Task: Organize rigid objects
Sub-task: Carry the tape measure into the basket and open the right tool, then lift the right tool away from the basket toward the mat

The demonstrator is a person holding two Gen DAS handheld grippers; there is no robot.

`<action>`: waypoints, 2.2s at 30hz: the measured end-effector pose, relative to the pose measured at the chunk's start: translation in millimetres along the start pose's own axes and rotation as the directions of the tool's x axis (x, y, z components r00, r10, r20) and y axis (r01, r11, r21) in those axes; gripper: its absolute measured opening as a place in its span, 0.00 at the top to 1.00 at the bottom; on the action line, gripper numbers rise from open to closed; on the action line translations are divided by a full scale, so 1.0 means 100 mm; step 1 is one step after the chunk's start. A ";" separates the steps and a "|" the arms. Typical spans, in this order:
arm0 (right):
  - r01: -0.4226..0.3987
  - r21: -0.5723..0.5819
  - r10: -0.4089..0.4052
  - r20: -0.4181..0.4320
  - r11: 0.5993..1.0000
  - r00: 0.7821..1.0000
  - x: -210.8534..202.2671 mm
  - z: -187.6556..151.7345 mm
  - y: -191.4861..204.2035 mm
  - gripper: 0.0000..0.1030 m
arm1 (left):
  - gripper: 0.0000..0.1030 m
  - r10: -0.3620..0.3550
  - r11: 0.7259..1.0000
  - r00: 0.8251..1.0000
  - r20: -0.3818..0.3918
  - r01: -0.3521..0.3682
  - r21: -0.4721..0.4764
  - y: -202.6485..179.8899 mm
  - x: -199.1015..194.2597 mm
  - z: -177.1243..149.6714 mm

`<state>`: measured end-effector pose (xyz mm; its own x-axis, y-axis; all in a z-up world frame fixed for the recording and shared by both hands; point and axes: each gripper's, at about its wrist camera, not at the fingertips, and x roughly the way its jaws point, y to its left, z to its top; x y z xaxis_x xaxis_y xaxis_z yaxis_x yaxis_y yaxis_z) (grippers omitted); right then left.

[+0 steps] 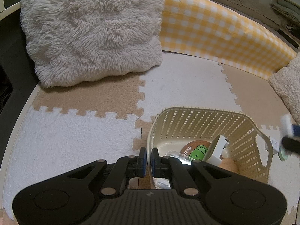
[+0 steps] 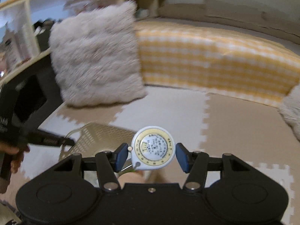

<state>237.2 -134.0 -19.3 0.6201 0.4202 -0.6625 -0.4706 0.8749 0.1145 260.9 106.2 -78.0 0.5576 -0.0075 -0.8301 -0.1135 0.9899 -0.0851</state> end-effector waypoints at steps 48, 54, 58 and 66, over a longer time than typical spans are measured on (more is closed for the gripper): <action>-0.029 -0.168 -0.022 -0.292 0.985 0.956 0.70 -0.08 0.52 0.46 | 0.95 -0.002 1.000 1.000 0.001 0.002 0.000 -0.02 0.00 0.00; -0.049 -0.141 0.024 -0.174 0.989 0.984 0.33 0.08 0.50 0.44 | 0.95 -0.003 1.000 1.000 0.001 0.003 0.000 -0.02 0.00 0.00; -0.044 -0.110 0.034 -0.097 0.993 0.995 0.07 0.20 0.40 0.36 | 0.95 -0.002 1.000 1.000 0.001 0.002 0.001 -0.03 0.00 0.00; 0.058 -0.014 -0.057 0.026 0.998 0.998 -0.36 0.30 -0.13 0.04 | 0.95 -0.002 1.000 1.000 0.001 0.002 0.000 -0.02 0.00 0.00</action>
<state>239.6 -153.7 25.2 0.6622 0.3756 -0.6484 -0.4429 0.8942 0.0657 260.9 104.3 -78.1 0.5587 -0.0097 -0.8293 -0.1118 0.9899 -0.0869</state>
